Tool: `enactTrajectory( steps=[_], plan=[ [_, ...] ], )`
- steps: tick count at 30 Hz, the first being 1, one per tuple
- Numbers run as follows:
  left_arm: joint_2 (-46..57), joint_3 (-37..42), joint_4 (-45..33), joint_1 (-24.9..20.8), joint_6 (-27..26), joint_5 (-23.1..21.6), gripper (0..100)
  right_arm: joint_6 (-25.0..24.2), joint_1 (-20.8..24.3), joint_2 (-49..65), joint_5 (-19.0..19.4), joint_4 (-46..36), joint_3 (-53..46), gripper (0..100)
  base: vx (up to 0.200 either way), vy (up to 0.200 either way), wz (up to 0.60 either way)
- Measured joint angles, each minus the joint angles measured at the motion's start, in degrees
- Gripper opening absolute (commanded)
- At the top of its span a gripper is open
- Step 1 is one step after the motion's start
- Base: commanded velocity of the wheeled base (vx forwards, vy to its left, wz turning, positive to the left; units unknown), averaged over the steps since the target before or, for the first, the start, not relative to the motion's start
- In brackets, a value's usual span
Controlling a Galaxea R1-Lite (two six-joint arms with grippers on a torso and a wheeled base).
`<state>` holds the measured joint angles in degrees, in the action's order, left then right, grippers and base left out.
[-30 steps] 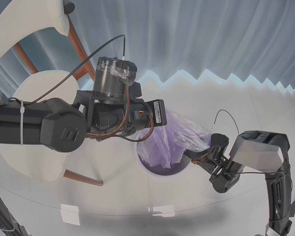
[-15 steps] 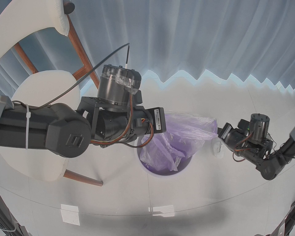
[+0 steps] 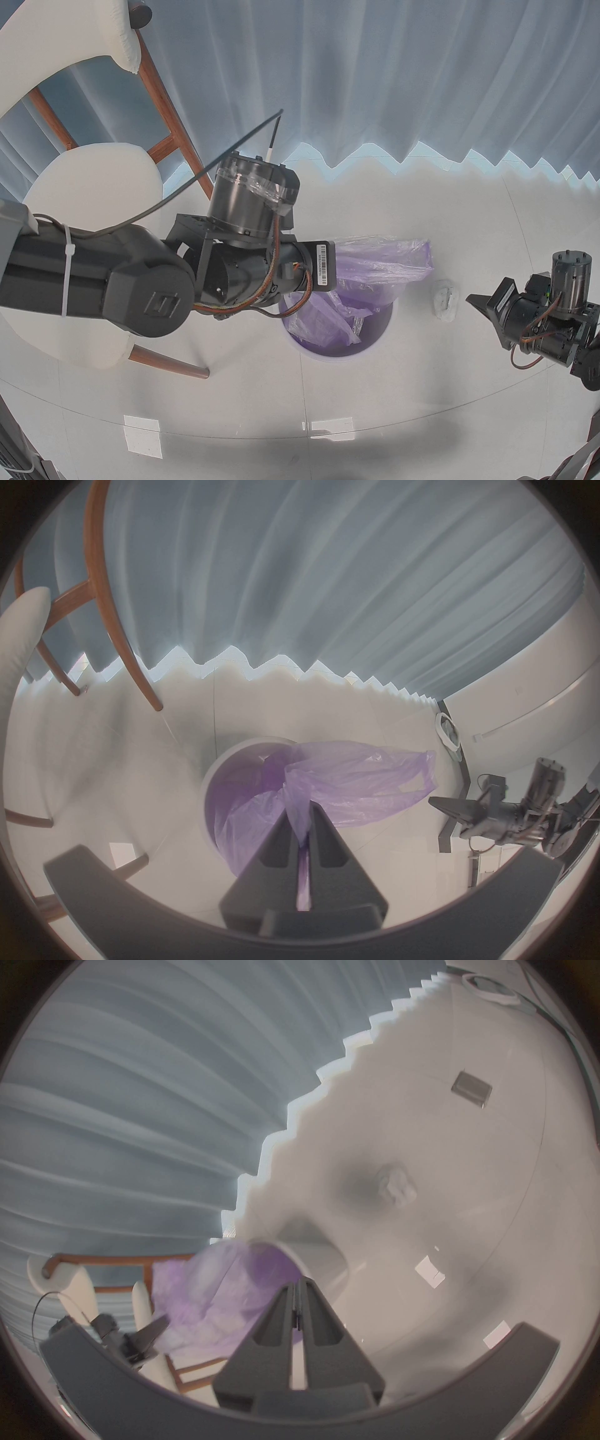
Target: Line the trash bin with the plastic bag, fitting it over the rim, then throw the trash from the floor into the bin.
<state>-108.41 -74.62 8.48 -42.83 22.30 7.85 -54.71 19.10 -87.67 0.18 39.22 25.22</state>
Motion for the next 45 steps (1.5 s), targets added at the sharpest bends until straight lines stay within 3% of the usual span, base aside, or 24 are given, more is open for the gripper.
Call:
enactTrajectory(
  steps=[7, 10, 17, 45],
  plan=[
    [0.0, 0.7, 0.2, -2.1, -1.5, 1.1, 0, -13.1, 9.5, 4.5, -1.9, -4.8, 1.2, 100, 0.0, 0.0, 0.0],
    [0.0, 1.0, 0.3, -2.8, -1.7, 1.3, 0, -14.9, 11.2, 5.5, -2.2, -7.3, 4.8, 100, 0.0, 0.0, 0.0],
    [-0.1, 1.1, 0.3, -3.5, -1.8, 1.4, 0, -16.0, 12.5, 5.2, -3.1, -18.2, 12.3, 100, 0.0, 0.0, 0.0],
    [0.4, 2.0, 1.5, -3.8, -2.0, 1.0, 0, -15.5, 7.3, -8.2, -4.0, -16.7, 18.3, 100, 0.0, 0.0, 0.0]
  ],
)
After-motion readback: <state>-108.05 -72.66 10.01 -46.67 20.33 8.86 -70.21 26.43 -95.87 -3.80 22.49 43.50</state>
